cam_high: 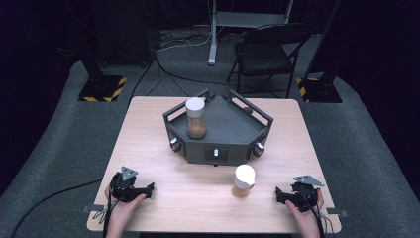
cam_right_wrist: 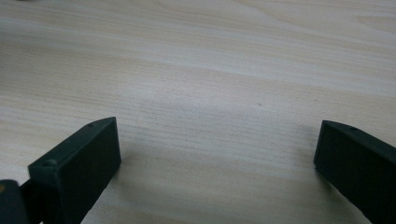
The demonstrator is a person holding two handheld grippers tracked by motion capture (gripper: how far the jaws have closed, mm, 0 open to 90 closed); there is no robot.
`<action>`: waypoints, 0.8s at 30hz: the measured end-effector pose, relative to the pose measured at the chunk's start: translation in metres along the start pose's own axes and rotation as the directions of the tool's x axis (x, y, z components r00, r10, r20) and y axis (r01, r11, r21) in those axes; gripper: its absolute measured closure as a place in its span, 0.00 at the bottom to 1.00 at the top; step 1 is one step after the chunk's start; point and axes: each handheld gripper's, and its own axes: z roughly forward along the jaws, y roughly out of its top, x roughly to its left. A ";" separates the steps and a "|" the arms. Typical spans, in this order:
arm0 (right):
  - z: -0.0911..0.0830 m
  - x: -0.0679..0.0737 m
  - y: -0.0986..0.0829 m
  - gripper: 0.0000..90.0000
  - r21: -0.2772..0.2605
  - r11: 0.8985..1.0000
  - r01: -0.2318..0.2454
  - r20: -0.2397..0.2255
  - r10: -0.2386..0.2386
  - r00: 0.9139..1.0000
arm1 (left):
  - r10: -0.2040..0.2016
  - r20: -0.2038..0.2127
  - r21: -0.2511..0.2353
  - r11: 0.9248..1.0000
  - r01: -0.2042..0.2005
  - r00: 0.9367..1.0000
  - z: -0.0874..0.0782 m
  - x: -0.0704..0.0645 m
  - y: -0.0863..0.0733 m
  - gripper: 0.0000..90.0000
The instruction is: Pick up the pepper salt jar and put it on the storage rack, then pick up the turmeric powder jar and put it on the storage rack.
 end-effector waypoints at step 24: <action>0.000 0.000 0.000 0.00 -0.001 1.000 0.001 -0.001 -0.001 1.000 | 0.006 0.004 0.004 1.000 -0.006 1.000 0.001 0.000 0.001 0.04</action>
